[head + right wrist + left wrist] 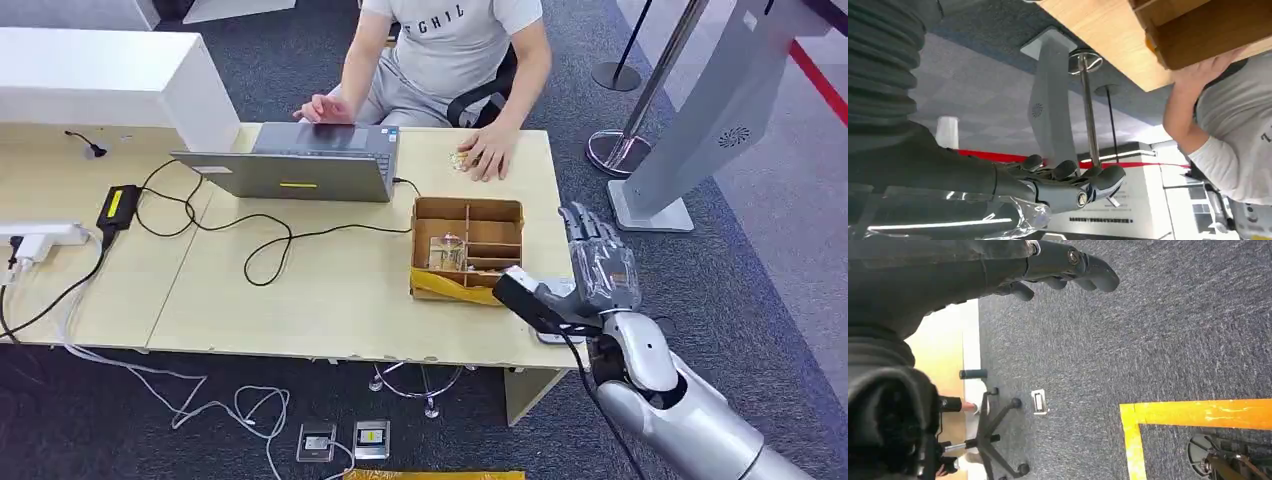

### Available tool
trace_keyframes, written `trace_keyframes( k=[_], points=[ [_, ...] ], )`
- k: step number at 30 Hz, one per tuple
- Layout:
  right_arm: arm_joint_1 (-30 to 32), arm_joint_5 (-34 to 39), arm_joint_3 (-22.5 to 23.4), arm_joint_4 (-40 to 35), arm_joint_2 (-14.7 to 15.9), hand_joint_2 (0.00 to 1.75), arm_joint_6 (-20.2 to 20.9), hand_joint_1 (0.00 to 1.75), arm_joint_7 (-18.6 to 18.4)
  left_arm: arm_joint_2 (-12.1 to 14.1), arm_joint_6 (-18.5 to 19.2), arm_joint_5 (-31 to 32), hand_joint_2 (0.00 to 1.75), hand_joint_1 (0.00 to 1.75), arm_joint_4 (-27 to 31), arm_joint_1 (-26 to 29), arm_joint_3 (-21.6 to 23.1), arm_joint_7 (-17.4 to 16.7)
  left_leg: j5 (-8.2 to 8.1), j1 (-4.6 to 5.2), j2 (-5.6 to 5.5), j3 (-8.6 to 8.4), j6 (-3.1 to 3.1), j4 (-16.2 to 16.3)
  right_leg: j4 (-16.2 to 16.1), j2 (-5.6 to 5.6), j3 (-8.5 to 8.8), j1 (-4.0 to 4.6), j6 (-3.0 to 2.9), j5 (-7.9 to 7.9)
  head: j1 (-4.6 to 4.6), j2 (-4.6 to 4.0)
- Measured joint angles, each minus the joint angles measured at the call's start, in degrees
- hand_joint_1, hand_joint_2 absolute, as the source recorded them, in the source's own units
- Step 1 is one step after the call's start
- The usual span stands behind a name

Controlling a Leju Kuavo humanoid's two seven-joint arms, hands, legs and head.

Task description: Pass the card to the sensor for recognition and then transmit it.

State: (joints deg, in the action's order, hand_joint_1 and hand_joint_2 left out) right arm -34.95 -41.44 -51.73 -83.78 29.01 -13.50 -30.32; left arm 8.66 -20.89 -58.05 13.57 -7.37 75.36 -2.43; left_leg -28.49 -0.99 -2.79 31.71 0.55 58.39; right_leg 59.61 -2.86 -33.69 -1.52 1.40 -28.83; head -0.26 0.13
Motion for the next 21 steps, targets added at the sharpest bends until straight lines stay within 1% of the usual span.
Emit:
trace_keyframes(
  k=[3, 5, 10, 14, 18, 21],
  points=[
    [0.1, -0.4, -0.8, 1.0, -1.4, 1.75, -3.0, 0.00, 1.8, 0.0, 0.0, 0.1, 0.00, 0.00, 0.0, 0.0, 0.0, 0.0, 0.00, 0.00, 0.00, 0.00, 0.00, 0.0, 0.0, 0.00, 0.00, 0.00, 0.00, 0.00, -0.02, 0.00],
    [0.1, -0.5, -1.3, 2.4, -3.0, 1.75, -4.1, 0.00, 2.7, 0.0, 0.2, 0.4, 0.00, 0.00, 0.0, 0.0, 0.0, 0.0, 0.00, -0.03, 0.00, 0.00, 0.00, 0.0, 0.0, 0.00, -0.01, 0.02, 0.00, 0.00, 0.00, 0.00],
    [0.2, 0.0, -2.5, 5.9, -6.8, 1.75, -5.2, 0.00, 4.5, -0.1, 0.5, 0.5, 0.00, 0.00, 0.0, 0.0, 0.0, -0.1, 0.00, -0.04, -0.01, 0.00, 0.00, 0.0, 0.0, 0.00, 0.00, 0.03, 0.00, 0.00, 0.00, 0.00],
    [0.2, 0.0, -2.8, 8.7, -9.1, 1.75, -5.9, 0.00, 5.2, -0.2, 0.5, 0.5, 0.00, 0.00, 0.0, 0.0, 0.0, -0.1, 0.00, -0.04, -0.01, 0.01, 0.00, 0.0, 0.0, 0.01, 0.00, 0.03, 0.00, 0.00, 0.02, 0.00],
    [0.2, -0.4, -2.8, 11.7, -11.2, 1.75, -7.2, 0.00, 6.6, -0.2, 0.5, 0.6, 0.00, 0.00, 0.0, 0.0, 0.0, -1.2, 0.00, -0.04, -0.01, 0.01, 0.00, 0.0, 0.0, 0.00, 0.00, 0.03, 0.00, 0.00, 0.00, 0.00],
    [0.2, -1.1, -2.8, 13.8, -12.9, 1.75, -7.6, 0.00, 6.9, -0.2, 0.5, 0.7, 0.00, 0.00, 0.0, 0.0, 0.0, -1.3, 0.00, -0.04, 0.00, 0.01, 0.00, 0.0, 0.0, 0.00, -0.02, 0.03, 0.00, 0.00, 0.00, 0.00]
  ],
)
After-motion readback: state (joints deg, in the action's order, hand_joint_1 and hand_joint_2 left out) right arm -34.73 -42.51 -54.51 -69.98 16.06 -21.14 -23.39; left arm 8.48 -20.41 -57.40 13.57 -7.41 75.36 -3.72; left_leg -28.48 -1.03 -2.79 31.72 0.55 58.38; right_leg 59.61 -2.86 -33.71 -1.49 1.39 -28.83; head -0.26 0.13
